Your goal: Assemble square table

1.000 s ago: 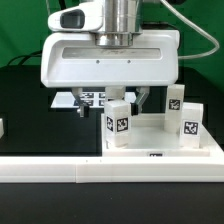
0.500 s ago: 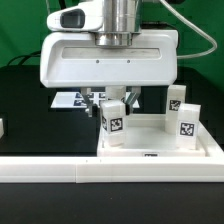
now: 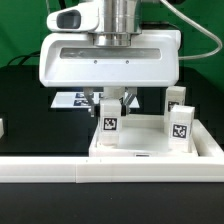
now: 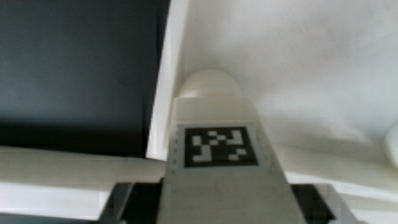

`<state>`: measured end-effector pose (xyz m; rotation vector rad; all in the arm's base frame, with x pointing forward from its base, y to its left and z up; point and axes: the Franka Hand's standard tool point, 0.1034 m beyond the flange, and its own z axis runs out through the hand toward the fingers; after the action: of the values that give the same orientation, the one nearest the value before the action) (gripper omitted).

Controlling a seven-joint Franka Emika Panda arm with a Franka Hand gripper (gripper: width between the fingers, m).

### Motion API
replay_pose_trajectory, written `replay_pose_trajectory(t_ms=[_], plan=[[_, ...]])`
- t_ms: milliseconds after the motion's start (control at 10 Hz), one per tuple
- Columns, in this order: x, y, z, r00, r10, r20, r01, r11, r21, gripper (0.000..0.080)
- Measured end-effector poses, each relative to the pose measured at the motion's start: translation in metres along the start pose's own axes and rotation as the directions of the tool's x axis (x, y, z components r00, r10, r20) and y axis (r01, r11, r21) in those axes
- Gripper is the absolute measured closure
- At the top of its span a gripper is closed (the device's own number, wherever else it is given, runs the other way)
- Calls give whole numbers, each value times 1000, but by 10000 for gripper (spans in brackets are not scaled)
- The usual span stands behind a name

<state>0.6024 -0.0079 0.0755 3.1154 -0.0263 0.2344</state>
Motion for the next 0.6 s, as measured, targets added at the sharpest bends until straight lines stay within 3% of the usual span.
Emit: replay_pose_trajectory(t_ms=[300, 600], plan=[[-1, -8, 1, 947, 323, -10, -323, 947, 2, 509], [-2, -13, 1, 815, 579, 6, -580, 815, 2, 509]])
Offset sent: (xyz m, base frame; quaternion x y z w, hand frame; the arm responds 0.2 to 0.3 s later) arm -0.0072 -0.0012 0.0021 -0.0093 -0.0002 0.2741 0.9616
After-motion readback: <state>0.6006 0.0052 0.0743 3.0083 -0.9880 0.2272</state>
